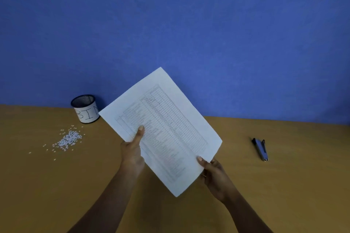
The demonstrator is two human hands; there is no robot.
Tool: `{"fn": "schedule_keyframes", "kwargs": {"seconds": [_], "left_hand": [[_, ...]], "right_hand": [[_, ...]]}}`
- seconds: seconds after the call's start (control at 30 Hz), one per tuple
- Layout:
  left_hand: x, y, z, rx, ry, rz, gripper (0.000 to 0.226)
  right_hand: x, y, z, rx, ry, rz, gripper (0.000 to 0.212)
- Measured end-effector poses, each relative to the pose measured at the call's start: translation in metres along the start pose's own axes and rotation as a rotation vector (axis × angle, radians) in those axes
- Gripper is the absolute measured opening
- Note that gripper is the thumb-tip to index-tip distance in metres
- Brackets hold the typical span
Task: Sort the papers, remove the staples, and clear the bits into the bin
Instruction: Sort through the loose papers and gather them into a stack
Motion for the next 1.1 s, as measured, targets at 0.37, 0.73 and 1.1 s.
{"fn": "schedule_keyframes", "kwargs": {"seconds": [0.37, 0.73, 1.1], "left_hand": [[-0.016, 0.001, -0.012, -0.121, -0.043, 0.041, 0.017], [-0.078, 0.02, -0.003, -0.502, 0.174, -0.196, 0.043], [-0.072, 0.015, -0.028, -0.578, 0.647, -0.154, 0.031]], "right_hand": [[-0.006, 0.008, 0.001, -0.084, -0.037, 0.086, 0.045], [-0.064, 0.0, -0.028, 0.299, -0.224, -0.062, 0.079], [-0.074, 0.009, -0.012, 0.363, -0.395, 0.16, 0.031]]}}
Point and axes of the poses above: each hand's wrist, its own y-axis towards the middle knuckle, its own x-axis out of the palm, z = x × y, the point moved 2 cm from there along y, towards the middle knuckle, and after that the axes turned 9 degrees about -z, right-handed, at the moved point
